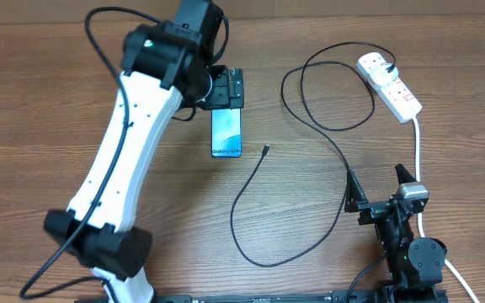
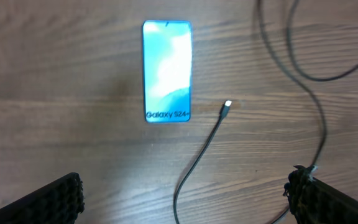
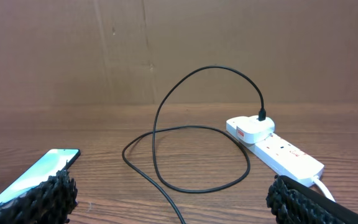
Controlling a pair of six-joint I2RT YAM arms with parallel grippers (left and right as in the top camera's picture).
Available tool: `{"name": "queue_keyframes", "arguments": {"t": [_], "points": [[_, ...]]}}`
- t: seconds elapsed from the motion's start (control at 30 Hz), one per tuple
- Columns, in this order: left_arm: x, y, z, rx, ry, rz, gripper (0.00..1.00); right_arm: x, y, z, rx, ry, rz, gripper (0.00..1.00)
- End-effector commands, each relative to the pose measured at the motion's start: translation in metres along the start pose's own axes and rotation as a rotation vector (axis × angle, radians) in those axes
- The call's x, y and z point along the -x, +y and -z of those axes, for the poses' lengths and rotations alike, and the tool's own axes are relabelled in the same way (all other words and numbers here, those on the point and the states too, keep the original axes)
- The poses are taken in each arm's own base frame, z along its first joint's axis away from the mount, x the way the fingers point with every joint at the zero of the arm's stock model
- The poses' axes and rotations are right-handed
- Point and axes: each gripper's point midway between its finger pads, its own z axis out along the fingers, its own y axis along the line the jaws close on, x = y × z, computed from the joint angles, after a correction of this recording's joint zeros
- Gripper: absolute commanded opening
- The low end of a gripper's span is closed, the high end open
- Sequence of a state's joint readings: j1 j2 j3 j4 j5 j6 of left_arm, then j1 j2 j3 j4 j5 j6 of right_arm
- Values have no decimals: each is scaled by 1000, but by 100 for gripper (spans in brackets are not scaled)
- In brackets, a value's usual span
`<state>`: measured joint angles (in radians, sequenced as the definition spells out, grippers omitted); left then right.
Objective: Plug charger to phone and switch on socket
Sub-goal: 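Move the left gripper up and over the phone, opening it, then lower the left gripper onto the phone and close on its edges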
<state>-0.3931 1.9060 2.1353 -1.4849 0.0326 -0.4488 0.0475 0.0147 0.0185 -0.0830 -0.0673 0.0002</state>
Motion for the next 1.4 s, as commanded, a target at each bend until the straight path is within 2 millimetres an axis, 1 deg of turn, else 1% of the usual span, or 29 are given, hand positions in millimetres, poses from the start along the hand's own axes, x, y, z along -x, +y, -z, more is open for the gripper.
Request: {"name": "queue_keyframes", "arguments": {"t": [0.0, 0.2, 0.47, 0.57, 0.67, 0.77, 0.87, 1.07, 1.13, 1.2, 1.37], "points": [[0, -1, -15, 36, 33, 61, 100, -2, -1, 0, -5, -4, -3, 100], [-2, 2, -52, 138, 83, 40, 100, -2, -1, 0, -5, -4, -2, 100], [-8, 6, -117, 197, 201, 37, 100, -2, -1, 0, -5, -4, -3, 100], [-5, 5, -139, 202, 215, 38, 100, -2, -1, 0, -5, -4, -3, 100], [-4, 5, -158, 207, 225, 38, 100, -2, -1, 0, -5, -4, -2, 100], [-5, 5, -171, 213, 234, 38, 100, -2, -1, 0, -5, -4, -3, 100], [-3, 6, -178, 217, 229, 36, 100, -2, -1, 0, -5, -4, -2, 100], [6, 9, -180, 206, 204, 51, 100, -2, -1, 0, -5, -4, -2, 100], [8, 7, -183, 182, 203, 59, 100, -2, -1, 0, -5, -4, -3, 100], [8, 4, -184, 150, 215, 60, 100, -2, -1, 0, -5, -4, -3, 100], [9, 5, -186, 146, 217, 37, 100, -2, -1, 0, -5, -4, -2, 100]]}}
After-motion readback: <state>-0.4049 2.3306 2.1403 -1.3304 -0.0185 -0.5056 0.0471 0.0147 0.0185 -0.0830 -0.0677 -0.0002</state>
